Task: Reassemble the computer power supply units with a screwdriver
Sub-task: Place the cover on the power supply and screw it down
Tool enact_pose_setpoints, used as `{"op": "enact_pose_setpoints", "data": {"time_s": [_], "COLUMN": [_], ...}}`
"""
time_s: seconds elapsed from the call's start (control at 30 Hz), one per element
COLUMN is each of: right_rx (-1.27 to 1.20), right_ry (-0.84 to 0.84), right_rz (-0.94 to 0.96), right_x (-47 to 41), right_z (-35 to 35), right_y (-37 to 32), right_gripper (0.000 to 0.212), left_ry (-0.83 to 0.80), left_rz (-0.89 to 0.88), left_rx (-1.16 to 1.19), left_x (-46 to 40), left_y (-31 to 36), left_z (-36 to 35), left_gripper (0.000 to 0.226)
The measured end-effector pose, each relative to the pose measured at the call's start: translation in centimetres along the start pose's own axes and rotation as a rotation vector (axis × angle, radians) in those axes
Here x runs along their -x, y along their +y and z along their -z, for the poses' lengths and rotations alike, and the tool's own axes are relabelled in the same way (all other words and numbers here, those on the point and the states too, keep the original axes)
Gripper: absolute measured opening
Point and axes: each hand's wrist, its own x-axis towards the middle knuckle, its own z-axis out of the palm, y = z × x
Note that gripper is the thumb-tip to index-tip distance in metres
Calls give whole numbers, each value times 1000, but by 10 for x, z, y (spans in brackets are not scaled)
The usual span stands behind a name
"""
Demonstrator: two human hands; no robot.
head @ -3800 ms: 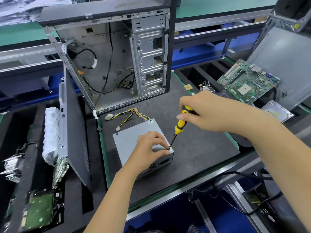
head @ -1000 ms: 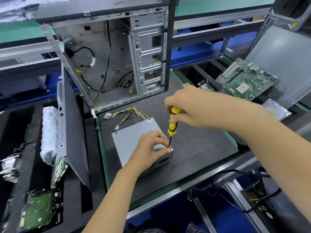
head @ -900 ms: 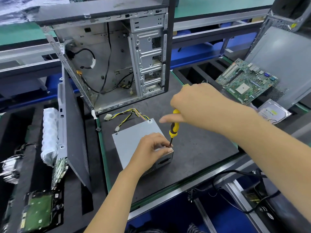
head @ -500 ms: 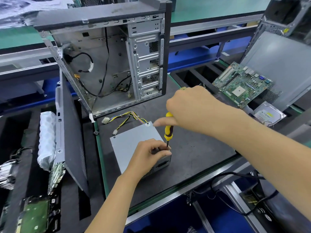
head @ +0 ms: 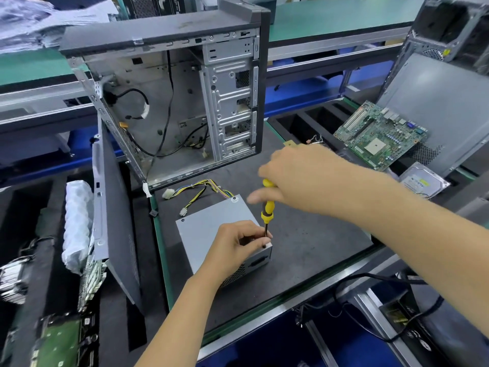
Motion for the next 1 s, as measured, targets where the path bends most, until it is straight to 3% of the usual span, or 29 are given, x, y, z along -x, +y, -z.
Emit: {"op": "enact_pose_setpoints", "data": {"time_s": [0.03,0.13,0.23,0.3,0.37,0.43,0.57,0.63,0.7,0.77,0.87,0.93,1.0], "right_rx": [-118,-202,87,193,140,-62,-97,27,146,118,-95,-120,-65], "right_ry": [-76,-123,42,96,68,-66,-143,-61,35,69,-100,-124,-68], "right_rz": [69,153,34,-37,-33,95,122,15,-94,-110,79,128,80], "right_x": [1,1,-1,0,1,2,-3,-8,-9,-7,-4,-3,-3], "right_z": [1,5,4,2,-1,0,4,-1,-2,-4,-3,2,3], "right_y": [3,7,-2,-5,-1,4,3,-1,-4,1,16,18,15], "right_gripper": [29,12,56,65,61,24,13,45,62,62,26,15,34], "left_ry": [-4,-23,10,8,-23,-42,-46,-20,-2,-10,-20,-56,-90], "left_rz": [-6,1,56,59,26,26,89,99,48,20,26,26,66], "left_rx": [5,20,97,103,67,74,103,124,82,45,42,48,94], "left_x": [1,2,2,2,1,1,2,0,-2,-3,-4,-5,-3], "left_y": [0,1,1,1,1,2,3,3,2,2,3,4,4], "left_z": [1,1,-3,-4,-4,-4,-3,-2,-2,-3,-2,-1,-1], "left_gripper": [20,36,36,29,22,17,19,23,21,17,30,34,29]}}
